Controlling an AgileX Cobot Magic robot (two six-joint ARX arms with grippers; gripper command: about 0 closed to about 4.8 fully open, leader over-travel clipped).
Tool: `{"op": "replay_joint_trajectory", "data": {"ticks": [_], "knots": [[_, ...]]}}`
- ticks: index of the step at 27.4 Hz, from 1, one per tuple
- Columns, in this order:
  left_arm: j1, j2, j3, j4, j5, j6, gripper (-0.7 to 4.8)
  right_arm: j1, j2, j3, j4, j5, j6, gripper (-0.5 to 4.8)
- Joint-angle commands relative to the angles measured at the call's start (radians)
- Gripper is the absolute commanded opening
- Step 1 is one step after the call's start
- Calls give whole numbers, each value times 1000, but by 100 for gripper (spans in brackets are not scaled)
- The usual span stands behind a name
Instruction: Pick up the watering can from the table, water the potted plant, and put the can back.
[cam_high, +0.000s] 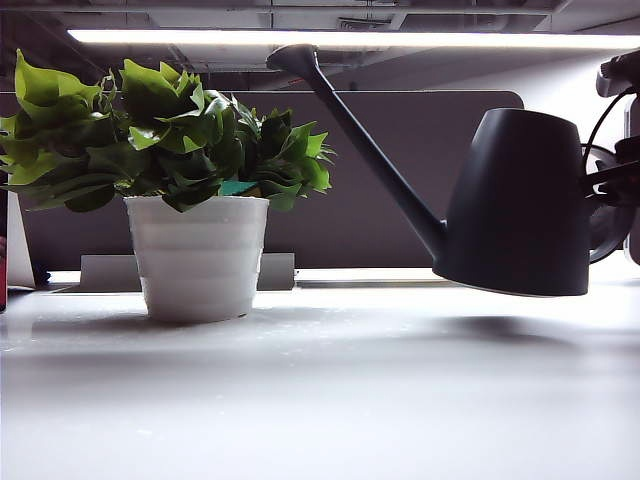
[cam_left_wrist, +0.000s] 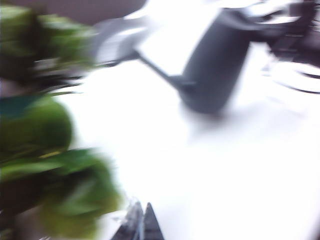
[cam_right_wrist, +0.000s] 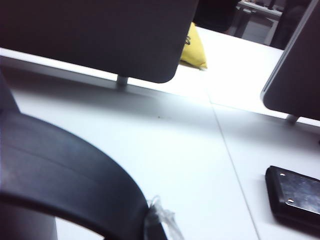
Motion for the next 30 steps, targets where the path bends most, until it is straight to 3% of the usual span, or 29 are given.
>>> {"op": "replay_joint_trajectory", "data": {"ticks": [1,12,17,21,23,24,25,28,30], "knots": [[-64,4,1,13,93,84,-5,0,13,10,99,-7,31,-6],[-93,24,1,27,117,97,-5,-1,117,10,168,-8,17,-6],[-93,24,1,28,117,97,-5,1,117,10,164,-9,-83,-6],[-93,24,1,27,117,97,-5,1,117,10,156,-8,-82,3],[-93,24,1,27,117,97,-5,1,116,10,148,-9,-82,165],[-93,24,1,26,118,97,-5,1,116,10,138,-8,-79,317],[-93,24,1,26,117,97,-5,3,115,10,130,-9,-79,350],[-93,23,1,26,117,96,-5,3,88,10,63,5,-79,347],[-93,13,1,26,114,96,-5,4,18,10,-71,36,-79,346]]}}
